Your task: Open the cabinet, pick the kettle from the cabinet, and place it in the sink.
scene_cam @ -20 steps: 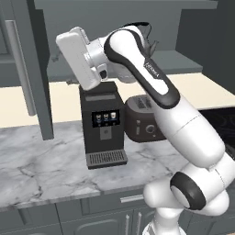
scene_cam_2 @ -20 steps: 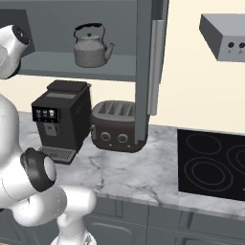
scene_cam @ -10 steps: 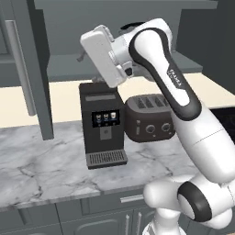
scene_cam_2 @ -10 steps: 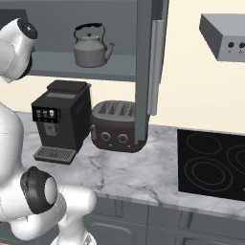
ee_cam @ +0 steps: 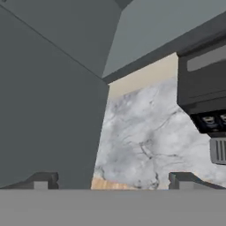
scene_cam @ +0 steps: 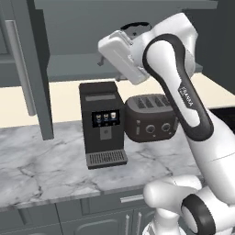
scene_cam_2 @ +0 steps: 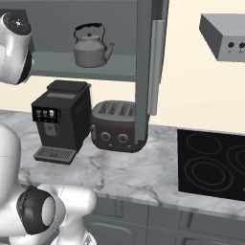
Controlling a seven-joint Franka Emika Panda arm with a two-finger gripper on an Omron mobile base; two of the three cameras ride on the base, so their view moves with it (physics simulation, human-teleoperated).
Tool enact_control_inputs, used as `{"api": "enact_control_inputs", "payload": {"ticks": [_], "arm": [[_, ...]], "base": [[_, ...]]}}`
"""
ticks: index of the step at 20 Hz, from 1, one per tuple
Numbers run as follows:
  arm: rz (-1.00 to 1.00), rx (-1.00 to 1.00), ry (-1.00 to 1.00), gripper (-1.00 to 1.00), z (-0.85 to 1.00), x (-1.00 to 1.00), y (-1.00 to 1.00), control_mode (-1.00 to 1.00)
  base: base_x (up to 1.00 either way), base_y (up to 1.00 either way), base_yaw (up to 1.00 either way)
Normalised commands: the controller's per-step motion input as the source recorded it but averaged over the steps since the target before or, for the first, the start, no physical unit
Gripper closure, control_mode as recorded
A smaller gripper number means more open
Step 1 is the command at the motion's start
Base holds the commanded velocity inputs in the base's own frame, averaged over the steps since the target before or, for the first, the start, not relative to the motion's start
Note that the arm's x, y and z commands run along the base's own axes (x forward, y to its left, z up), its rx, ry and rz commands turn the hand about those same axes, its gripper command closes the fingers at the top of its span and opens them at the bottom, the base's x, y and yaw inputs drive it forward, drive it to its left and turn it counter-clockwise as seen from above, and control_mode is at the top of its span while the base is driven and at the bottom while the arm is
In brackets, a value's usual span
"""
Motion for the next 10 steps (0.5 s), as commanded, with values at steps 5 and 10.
{"api": "enact_control_inputs", "payload": {"ticks": [5,10], "arm": [[-0.10,-0.21,-0.30,-1.00,0.00,-0.04,-0.40,-1.00],[-0.10,-0.21,-0.32,-1.00,0.00,-0.02,-0.39,-1.00]], "base": [[0.00,0.00,0.00],[0.00,0.00,0.00]]}}
